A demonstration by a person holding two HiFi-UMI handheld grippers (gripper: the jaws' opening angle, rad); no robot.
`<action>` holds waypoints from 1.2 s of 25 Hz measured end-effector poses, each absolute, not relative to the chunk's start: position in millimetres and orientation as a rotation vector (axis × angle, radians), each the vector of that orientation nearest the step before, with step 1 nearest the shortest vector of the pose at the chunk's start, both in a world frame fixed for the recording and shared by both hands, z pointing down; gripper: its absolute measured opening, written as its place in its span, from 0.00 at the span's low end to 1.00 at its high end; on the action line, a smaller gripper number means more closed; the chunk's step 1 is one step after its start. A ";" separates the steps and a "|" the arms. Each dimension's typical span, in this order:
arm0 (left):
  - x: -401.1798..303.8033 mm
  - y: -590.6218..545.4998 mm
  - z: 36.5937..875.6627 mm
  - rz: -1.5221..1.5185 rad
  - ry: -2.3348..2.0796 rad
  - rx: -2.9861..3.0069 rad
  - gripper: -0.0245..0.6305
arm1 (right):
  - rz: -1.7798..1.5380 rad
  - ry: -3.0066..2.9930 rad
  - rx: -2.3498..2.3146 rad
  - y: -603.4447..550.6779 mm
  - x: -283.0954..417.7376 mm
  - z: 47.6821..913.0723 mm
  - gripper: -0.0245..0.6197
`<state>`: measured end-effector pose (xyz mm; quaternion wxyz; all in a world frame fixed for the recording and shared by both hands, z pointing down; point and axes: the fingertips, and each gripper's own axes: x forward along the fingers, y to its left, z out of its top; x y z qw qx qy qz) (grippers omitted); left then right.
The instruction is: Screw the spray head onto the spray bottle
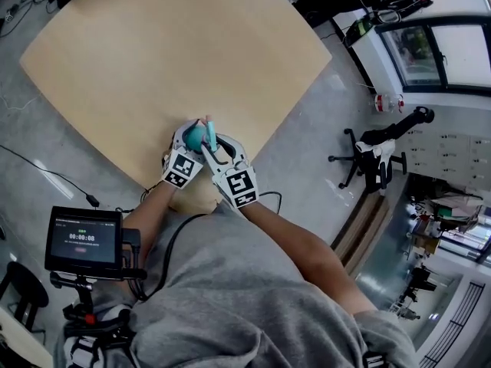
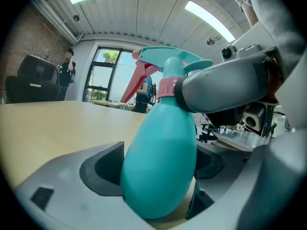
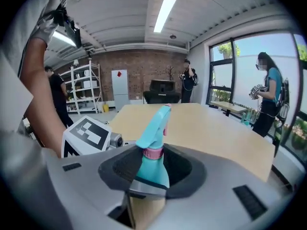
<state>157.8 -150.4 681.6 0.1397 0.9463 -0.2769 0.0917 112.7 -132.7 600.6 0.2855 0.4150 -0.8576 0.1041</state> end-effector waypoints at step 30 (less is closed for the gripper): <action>198.1 -144.9 681.2 0.340 -0.304 2.870 0.62 | -0.369 -1.477 -0.461 -126.7 142.2 613.8 0.24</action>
